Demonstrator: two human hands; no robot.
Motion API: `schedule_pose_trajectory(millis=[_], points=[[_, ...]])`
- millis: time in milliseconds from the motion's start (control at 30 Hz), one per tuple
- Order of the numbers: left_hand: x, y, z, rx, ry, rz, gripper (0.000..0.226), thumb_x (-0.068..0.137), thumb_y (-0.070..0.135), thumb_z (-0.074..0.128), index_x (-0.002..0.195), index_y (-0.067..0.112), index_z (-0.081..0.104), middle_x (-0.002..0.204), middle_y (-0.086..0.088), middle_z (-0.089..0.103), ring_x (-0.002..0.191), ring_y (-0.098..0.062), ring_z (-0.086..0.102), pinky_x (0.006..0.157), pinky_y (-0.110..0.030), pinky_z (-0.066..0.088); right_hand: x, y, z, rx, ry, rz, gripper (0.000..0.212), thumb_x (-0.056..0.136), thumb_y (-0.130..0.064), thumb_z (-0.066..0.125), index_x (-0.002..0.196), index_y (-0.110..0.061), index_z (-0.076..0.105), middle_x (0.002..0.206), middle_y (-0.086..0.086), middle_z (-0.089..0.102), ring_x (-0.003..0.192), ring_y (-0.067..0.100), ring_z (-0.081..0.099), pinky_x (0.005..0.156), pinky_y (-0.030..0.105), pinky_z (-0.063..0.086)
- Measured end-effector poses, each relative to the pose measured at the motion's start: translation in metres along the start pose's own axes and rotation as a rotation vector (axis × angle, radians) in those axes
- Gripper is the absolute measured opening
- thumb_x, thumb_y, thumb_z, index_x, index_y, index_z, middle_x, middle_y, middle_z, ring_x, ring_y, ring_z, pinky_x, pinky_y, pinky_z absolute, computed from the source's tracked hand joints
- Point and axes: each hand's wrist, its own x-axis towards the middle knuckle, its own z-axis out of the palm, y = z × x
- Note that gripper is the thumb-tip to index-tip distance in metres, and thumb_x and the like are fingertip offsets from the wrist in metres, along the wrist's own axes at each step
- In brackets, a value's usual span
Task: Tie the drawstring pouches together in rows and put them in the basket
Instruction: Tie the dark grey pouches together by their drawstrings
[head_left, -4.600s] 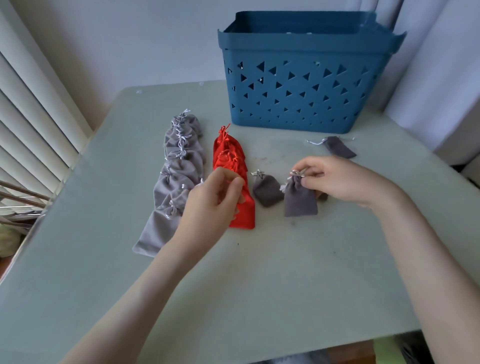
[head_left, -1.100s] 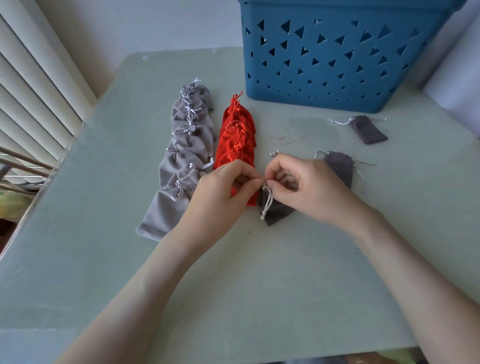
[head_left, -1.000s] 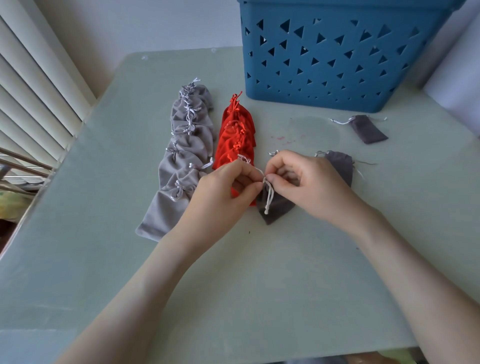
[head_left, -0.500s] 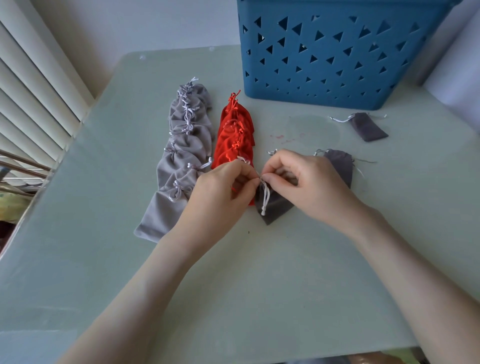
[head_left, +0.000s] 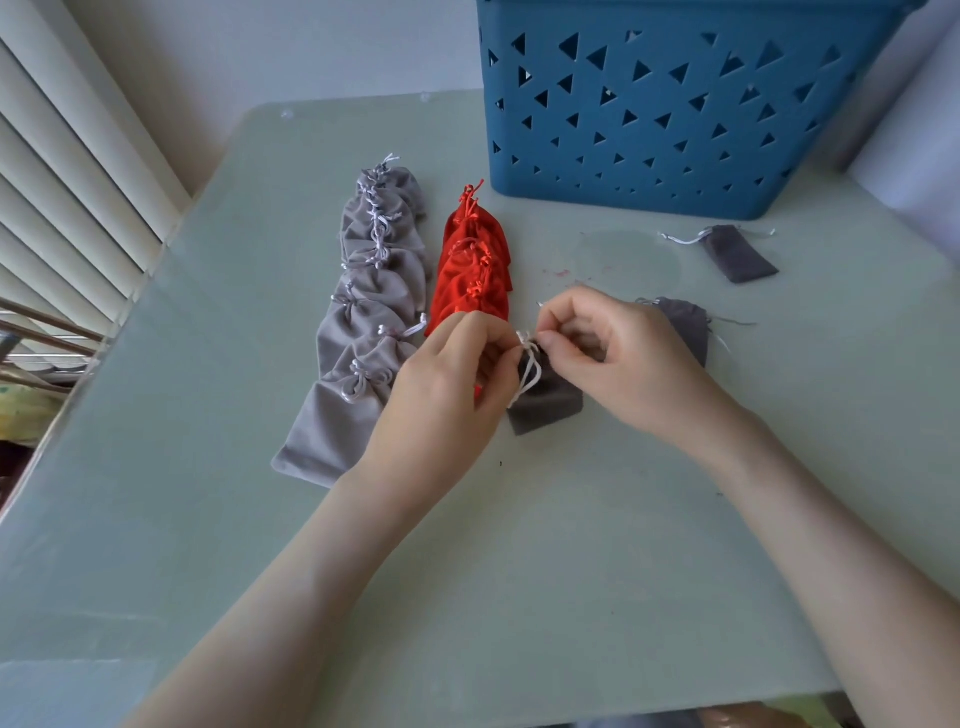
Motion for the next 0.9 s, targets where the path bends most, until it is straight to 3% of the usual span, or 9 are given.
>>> schedule_pose_trajectory(millis=[133, 267, 400, 667, 900], points=[[-0.0001, -0.0018, -0.0013, 0.033, -0.008, 0.028, 0.013, 0.088, 0.017, 0.056, 0.088, 0.005, 0.062, 0.084, 0.0, 0.06, 0.066, -0.009, 0.054, 0.061, -0.025, 0.047, 0.0007, -0.0026, -0.0078, 0.009, -0.072, 0.003, 0.02, 0.088, -0.015, 0.066, 0.08, -0.032, 0.06, 0.079, -0.013, 0.069, 0.075, -0.002, 0.062, 0.079, 0.02, 0.048], [0.0011, -0.0047, -0.002, 0.063, -0.03, 0.075, 0.012, 0.087, 0.014, 0.057, 0.089, 0.004, 0.062, 0.084, -0.002, 0.059, 0.069, -0.008, 0.054, 0.064, -0.022, 0.047, 0.0004, -0.0033, -0.0084, -0.068, -0.061, -0.058, 0.021, 0.086, -0.012, 0.068, 0.084, -0.032, 0.061, 0.075, -0.023, 0.064, 0.074, 0.0, 0.062, 0.074, 0.02, 0.049], [0.0015, -0.0054, -0.0033, 0.07, -0.082, 0.113, 0.01, 0.087, 0.011, 0.057, 0.09, 0.003, 0.063, 0.084, -0.003, 0.059, 0.071, -0.011, 0.053, 0.065, -0.021, 0.046, 0.0016, -0.0038, -0.0083, -0.147, -0.051, -0.137, 0.015, 0.083, -0.013, 0.062, 0.082, -0.028, 0.058, 0.077, -0.017, 0.058, 0.069, 0.007, 0.053, 0.066, 0.021, 0.045], [0.0022, -0.0054, -0.0034, 0.077, -0.131, 0.152, 0.007, 0.087, 0.008, 0.057, 0.088, 0.001, 0.061, 0.082, -0.002, 0.055, 0.07, -0.009, 0.048, 0.065, -0.013, 0.039, -0.0003, -0.0042, -0.0082, -0.149, -0.107, -0.074, 0.02, 0.083, -0.006, 0.066, 0.078, -0.023, 0.057, 0.071, -0.01, 0.057, 0.066, 0.014, 0.05, 0.06, 0.014, 0.038], [0.0034, -0.003, -0.0033, -0.105, -0.159, 0.023, 0.015, 0.087, 0.021, 0.058, 0.092, 0.007, 0.06, 0.086, 0.005, 0.055, 0.074, -0.003, 0.055, 0.069, -0.012, 0.043, -0.0003, -0.0045, -0.0046, -0.168, -0.027, -0.151, 0.012, 0.078, -0.01, 0.059, 0.076, -0.022, 0.054, 0.069, -0.014, 0.053, 0.064, 0.012, 0.05, 0.06, 0.013, 0.038]])
